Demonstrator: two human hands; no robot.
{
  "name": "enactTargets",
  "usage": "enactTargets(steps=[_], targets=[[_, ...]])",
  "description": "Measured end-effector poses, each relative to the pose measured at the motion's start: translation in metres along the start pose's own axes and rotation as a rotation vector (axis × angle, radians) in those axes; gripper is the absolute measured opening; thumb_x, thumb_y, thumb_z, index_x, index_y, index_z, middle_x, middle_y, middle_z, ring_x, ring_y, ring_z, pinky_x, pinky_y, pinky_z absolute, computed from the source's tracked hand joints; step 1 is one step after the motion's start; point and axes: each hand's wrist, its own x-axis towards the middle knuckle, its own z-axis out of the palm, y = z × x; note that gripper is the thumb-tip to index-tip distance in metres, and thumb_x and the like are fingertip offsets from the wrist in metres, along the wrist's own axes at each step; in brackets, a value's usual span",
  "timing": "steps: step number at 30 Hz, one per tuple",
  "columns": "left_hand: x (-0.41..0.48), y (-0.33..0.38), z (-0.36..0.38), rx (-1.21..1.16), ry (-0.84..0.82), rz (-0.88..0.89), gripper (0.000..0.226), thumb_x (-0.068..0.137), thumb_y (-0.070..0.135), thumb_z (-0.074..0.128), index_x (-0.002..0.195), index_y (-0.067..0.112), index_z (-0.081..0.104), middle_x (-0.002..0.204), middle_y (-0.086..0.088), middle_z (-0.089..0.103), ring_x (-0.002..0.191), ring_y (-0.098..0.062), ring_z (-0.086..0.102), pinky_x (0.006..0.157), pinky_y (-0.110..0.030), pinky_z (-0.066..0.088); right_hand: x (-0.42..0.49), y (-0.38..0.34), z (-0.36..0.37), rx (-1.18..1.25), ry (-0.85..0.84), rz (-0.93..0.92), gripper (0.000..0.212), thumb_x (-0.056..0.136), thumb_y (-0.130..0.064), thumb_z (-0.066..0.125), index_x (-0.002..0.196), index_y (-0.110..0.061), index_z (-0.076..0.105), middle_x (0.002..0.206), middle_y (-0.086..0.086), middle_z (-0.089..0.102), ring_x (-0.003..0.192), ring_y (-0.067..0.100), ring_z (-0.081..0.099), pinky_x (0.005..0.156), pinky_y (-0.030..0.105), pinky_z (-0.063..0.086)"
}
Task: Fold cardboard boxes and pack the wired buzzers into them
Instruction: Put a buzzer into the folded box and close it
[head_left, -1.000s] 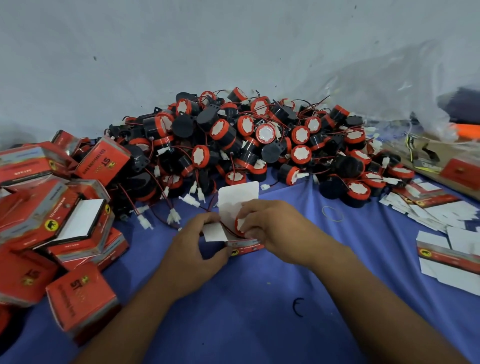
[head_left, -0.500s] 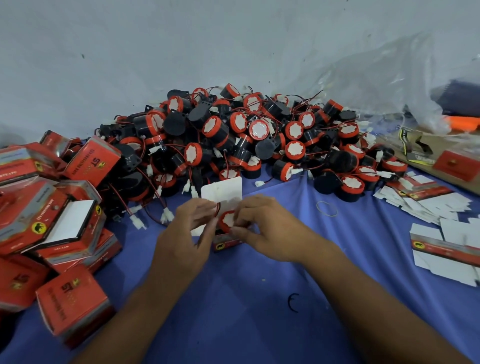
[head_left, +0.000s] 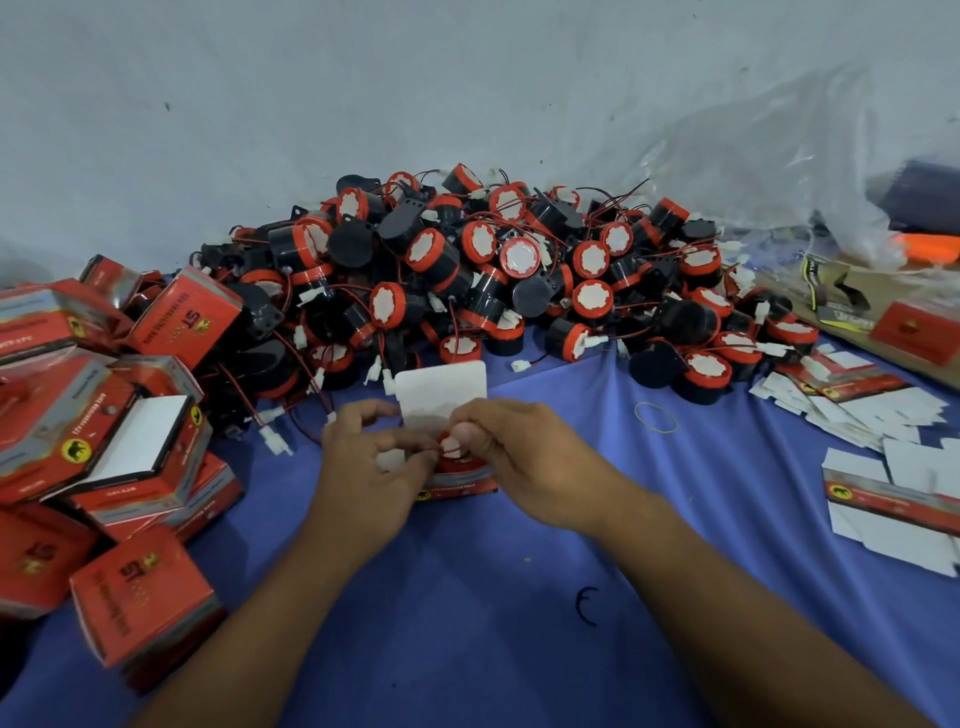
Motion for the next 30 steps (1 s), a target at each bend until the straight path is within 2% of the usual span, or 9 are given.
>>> enactTargets(steps=[2,6,10,12,16,19,22,25,30], targets=[[0.001,0.002,-0.002,-0.144,-0.040,-0.072,0.022,0.087,0.011,0.073,0.077,0.031,0.074,0.121,0.011,0.052,0.109,-0.006,0.054,0.084,-0.018,0.047,0.001,-0.002,0.001,0.003,-0.010,-0.012,0.036,0.106,-0.042,0.040,0.095,-0.016,0.062,0.078,-0.009,0.056,0.070,0.011,0.052,0.063,0.040,0.046],[0.002,0.006,-0.004,-0.272,-0.063,-0.102,0.040,0.086,0.004,0.071,0.067,0.039,0.076,0.099,0.019,0.068,0.090,0.008,0.063,0.066,-0.007,0.049,0.001,-0.011,0.003,0.002,0.000,0.017,0.034,0.103,-0.044,0.046,0.095,-0.019,0.067,0.077,-0.009,0.057,0.072,0.012,0.054,0.066,0.042,0.048],[0.002,0.003,0.002,-0.380,0.008,-0.245,0.027,0.083,0.003,0.072,0.076,0.030,0.071,0.080,0.011,0.072,0.071,-0.008,0.067,0.050,-0.011,0.047,0.001,-0.022,0.007,-0.046,-0.084,0.078,0.027,0.105,-0.034,0.048,0.116,-0.018,0.067,0.094,-0.001,0.066,0.088,0.020,0.060,0.077,0.043,0.049],[0.002,0.003,0.005,-0.384,0.073,-0.317,0.028,0.079,0.005,0.077,0.090,0.026,0.062,0.088,0.007,0.067,0.074,-0.012,0.062,0.046,-0.012,0.045,0.002,-0.027,0.010,-0.109,-0.111,0.125,0.026,0.103,-0.035,0.051,0.125,-0.025,0.059,0.108,-0.004,0.069,0.099,0.020,0.062,0.082,0.039,0.050],[0.000,0.007,0.013,-0.443,0.195,-0.368,0.054,0.081,-0.006,0.069,0.115,0.025,0.042,0.102,0.009,0.055,0.080,-0.009,0.060,0.045,-0.015,0.045,0.004,-0.030,0.018,-0.095,0.006,0.169,0.022,0.096,-0.041,0.061,0.105,-0.022,0.055,0.090,-0.006,0.068,0.079,0.017,0.058,0.068,0.034,0.047],[-0.002,0.005,0.017,-0.478,0.223,-0.420,0.050,0.083,-0.005,0.067,0.115,0.024,0.043,0.100,0.013,0.051,0.084,-0.012,0.060,0.053,-0.020,0.049,0.004,-0.026,0.026,-0.030,0.088,0.174,0.016,0.093,-0.035,0.068,0.094,-0.019,0.065,0.083,-0.005,0.068,0.072,0.010,0.053,0.065,0.035,0.049],[-0.005,0.002,0.017,-0.547,0.237,-0.417,0.032,0.085,0.004,0.070,0.101,0.026,0.054,0.098,0.006,0.064,0.081,-0.016,0.067,0.060,-0.029,0.053,0.006,-0.023,0.029,-0.039,0.075,0.153,0.012,0.095,-0.027,0.066,0.094,-0.019,0.075,0.086,-0.004,0.068,0.079,0.012,0.058,0.070,0.040,0.050],[-0.008,0.003,0.015,-0.655,0.271,-0.369,0.026,0.088,0.004,0.066,0.103,0.025,0.061,0.091,-0.003,0.071,0.065,-0.008,0.067,0.052,-0.023,0.050,0.008,-0.025,0.027,-0.119,-0.005,0.156,0.019,0.098,-0.028,0.058,0.104,-0.028,0.076,0.094,-0.006,0.063,0.094,0.013,0.055,0.072,0.037,0.048],[-0.017,0.004,0.013,-0.596,0.242,-0.240,0.033,0.088,-0.004,0.062,0.102,0.026,0.065,0.089,0.001,0.074,0.080,-0.018,0.071,0.061,-0.026,0.054,0.014,-0.031,0.027,-0.187,-0.065,0.275,0.021,0.098,-0.025,0.056,0.103,-0.028,0.076,0.105,-0.007,0.062,0.100,0.016,0.057,0.078,0.038,0.052]])
